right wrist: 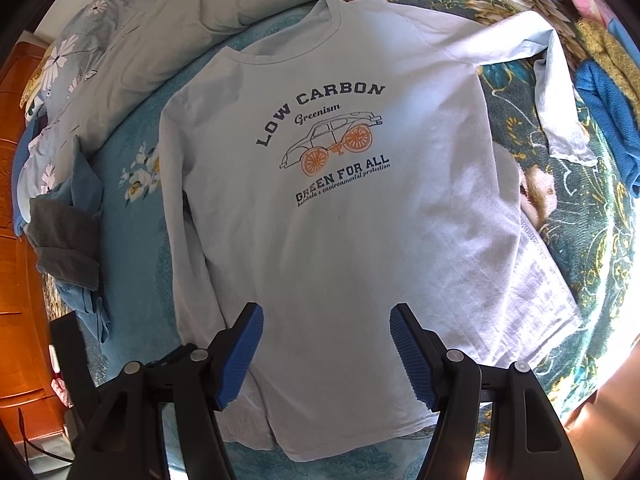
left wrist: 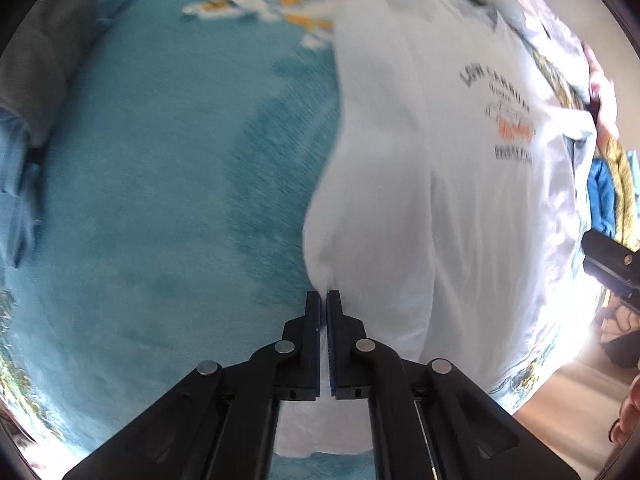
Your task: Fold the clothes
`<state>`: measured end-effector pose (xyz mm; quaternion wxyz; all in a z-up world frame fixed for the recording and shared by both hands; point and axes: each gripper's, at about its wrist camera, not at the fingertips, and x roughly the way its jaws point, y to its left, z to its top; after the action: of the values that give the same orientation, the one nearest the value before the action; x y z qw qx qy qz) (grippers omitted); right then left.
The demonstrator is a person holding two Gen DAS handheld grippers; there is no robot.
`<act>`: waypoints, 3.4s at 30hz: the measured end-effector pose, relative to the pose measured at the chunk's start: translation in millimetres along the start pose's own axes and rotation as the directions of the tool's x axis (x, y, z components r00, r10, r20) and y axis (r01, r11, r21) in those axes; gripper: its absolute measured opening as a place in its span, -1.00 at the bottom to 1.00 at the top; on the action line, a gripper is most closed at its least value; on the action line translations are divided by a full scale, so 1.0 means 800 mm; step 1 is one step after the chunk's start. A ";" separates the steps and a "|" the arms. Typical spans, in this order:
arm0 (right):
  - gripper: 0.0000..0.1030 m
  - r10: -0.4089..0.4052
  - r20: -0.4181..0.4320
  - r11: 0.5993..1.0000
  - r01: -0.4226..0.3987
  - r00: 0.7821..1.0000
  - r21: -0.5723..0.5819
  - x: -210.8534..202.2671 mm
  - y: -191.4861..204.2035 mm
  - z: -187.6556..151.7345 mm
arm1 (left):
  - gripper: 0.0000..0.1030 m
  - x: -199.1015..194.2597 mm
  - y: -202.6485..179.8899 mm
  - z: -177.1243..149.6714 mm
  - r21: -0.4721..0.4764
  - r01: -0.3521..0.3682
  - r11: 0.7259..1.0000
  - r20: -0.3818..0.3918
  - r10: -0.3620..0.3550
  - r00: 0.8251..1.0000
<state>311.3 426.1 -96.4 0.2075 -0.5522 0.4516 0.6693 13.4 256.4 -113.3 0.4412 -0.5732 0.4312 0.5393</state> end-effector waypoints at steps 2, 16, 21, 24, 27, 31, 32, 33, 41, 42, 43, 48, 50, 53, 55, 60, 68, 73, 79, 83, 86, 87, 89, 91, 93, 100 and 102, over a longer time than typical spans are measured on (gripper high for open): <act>0.35 0.000 0.006 1.000 0.000 1.000 0.004 -0.003 -0.002 0.002 | -0.95 -0.021 0.024 0.009 -0.014 -0.029 0.999 0.037 0.030 0.999; 0.35 0.020 0.026 0.999 -0.021 0.999 0.045 -0.018 -0.014 -0.001 | -0.94 -0.131 0.092 0.127 -0.090 -0.463 0.882 0.264 0.469 0.843; 0.35 0.010 0.031 0.998 -0.011 0.999 0.062 -0.023 -0.026 -0.004 | -0.93 -0.145 0.094 0.141 -0.114 -0.446 0.888 0.213 0.460 0.862; 0.35 0.005 0.034 0.998 -0.007 0.999 0.069 -0.028 -0.031 -0.005 | -0.90 -0.137 0.085 0.138 -0.098 -0.392 0.915 0.214 0.404 0.889; 0.35 0.000 0.037 0.997 -0.003 0.999 0.072 -0.034 -0.033 -0.006 | -0.40 -0.141 0.077 0.122 -0.097 -0.335 0.937 0.199 0.348 0.916; 0.35 -0.019 0.053 0.998 0.016 0.998 0.057 -0.051 -0.040 -0.015 | -0.32 -0.142 0.052 0.083 -0.078 -0.242 0.967 0.161 0.251 0.954; 0.35 -0.027 0.057 0.998 0.024 0.998 0.058 -0.056 -0.046 -0.018 | -0.32 -0.140 0.043 0.072 -0.054 -0.223 0.973 0.147 0.229 0.962; 0.35 -0.035 0.057 0.997 0.032 0.998 0.065 -0.061 -0.056 -0.022 | -0.32 -0.139 0.033 0.061 -0.026 -0.212 0.977 0.135 0.213 0.968; 0.35 -0.151 0.004 0.980 0.150 0.988 0.131 -0.073 -0.190 -0.049 | -0.31 -0.107 -0.052 -0.033 0.051 -0.059 0.997 -0.023 0.060 0.998; 0.35 -0.157 -0.015 0.980 0.158 0.987 0.124 -0.070 -0.205 -0.051 | -0.31 -0.101 -0.062 -0.041 0.056 -0.051 0.997 -0.031 0.053 0.998; 0.35 -0.157 -0.036 0.981 0.160 0.987 0.112 -0.065 -0.220 -0.051 | -0.31 -0.092 -0.074 -0.050 0.055 -0.041 0.998 -0.040 0.043 0.998; 0.34 -0.154 -0.118 0.988 0.155 0.981 -0.004 -0.036 -0.262 -0.045 | -0.28 -0.045 -0.105 -0.094 -0.055 0.012 0.998 -0.096 -0.017 0.995; 0.28 -0.145 -0.143 0.988 0.137 0.979 -0.067 -0.020 -0.267 -0.040 | -0.28 -0.024 -0.111 -0.107 -0.101 0.009 0.995 -0.106 -0.020 0.994; 0.12 -0.133 -0.174 0.981 0.104 0.976 -0.166 0.004 -0.269 -0.032 | -0.28 -0.003 -0.116 -0.123 -0.162 0.012 0.987 -0.109 -0.030 0.994; 0.08 -0.136 -0.187 0.969 0.092 0.973 -0.228 0.017 -0.267 -0.028 | -0.28 0.007 -0.118 -0.131 -0.189 0.009 0.982 -0.110 -0.030 0.994; -0.16 -0.129 -0.205 0.949 0.061 0.970 -0.310 0.037 -0.266 -0.023 | -0.26 0.016 -0.125 -0.140 -0.205 -0.004 0.979 -0.091 -0.015 0.996; -0.82 -0.089 -0.226 0.937 0.005 0.970 -0.350 0.035 -0.260 -0.026 | -0.03 0.016 -0.137 -0.142 -0.206 0.013 0.979 -0.057 -0.026 0.998; -0.84 -0.059 -0.250 0.932 -0.036 0.966 -0.360 0.017 -0.276 -0.040 | -0.03 0.013 -0.141 -0.147 -0.241 0.055 0.969 -0.032 -0.064 0.997; -0.84 -0.023 -0.271 0.959 -0.055 0.962 -0.277 0.006 -0.297 -0.054 | -0.23 0.016 -0.156 -0.149 -0.238 0.109 0.965 -0.032 -0.120 0.992; -0.84 -0.016 -0.263 0.964 -0.055 0.965 -0.260 0.004 -0.296 -0.058 | -0.85 0.016 -0.169 -0.147 -0.247 0.100 0.964 -0.024 -0.109 0.994; -0.84 -0.022 -0.245 0.962 -0.046 0.969 -0.270 -0.004 -0.294 -0.057 | -0.89 0.005 -0.185 -0.145 -0.229 0.049 0.972 -0.009 -0.053 0.999; -0.84 -0.023 -0.240 0.961 -0.045 0.971 -0.274 -0.008 -0.296 -0.056 | -0.89 -0.001 -0.189 -0.145 -0.228 0.040 0.973 0.000 -0.041 0.999; -0.84 -0.022 -0.231 0.959 -0.044 0.973 -0.280 -0.014 -0.296 -0.050 | -0.89 -0.011 -0.196 -0.146 -0.229 0.026 0.973 0.014 -0.023 1.000; -0.84 -0.018 -0.226 0.959 -0.048 0.974 -0.281 -0.021 -0.296 -0.047 | -0.89 -0.017 -0.200 -0.150 -0.231 0.020 0.973 0.011 -0.018 1.000; -0.84 -0.014 -0.229 0.959 -0.052 0.973 -0.278 -0.025 -0.296 -0.050 | -0.89 -0.017 -0.204 -0.152 -0.228 0.010 0.974 0.001 -0.010 1.000; -0.84 -0.029 -0.268 0.967 -0.041 0.963 -0.250 -0.007 -0.302 -0.063 | -0.89 0.011 -0.219 -0.148 -0.223 -0.035 0.974 -0.062 0.022 0.998; -0.84 -0.029 -0.274 0.970 -0.039 0.961 -0.240 -0.003 -0.303 -0.064 | -0.89 0.024 -0.246 -0.163 -0.228 -0.042 0.973 -0.068 0.028 0.997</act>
<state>528.2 506.8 -184.6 0.0717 -0.6599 0.3919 0.6370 235.9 176.6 -120.8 0.3484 -0.6296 0.3901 0.5745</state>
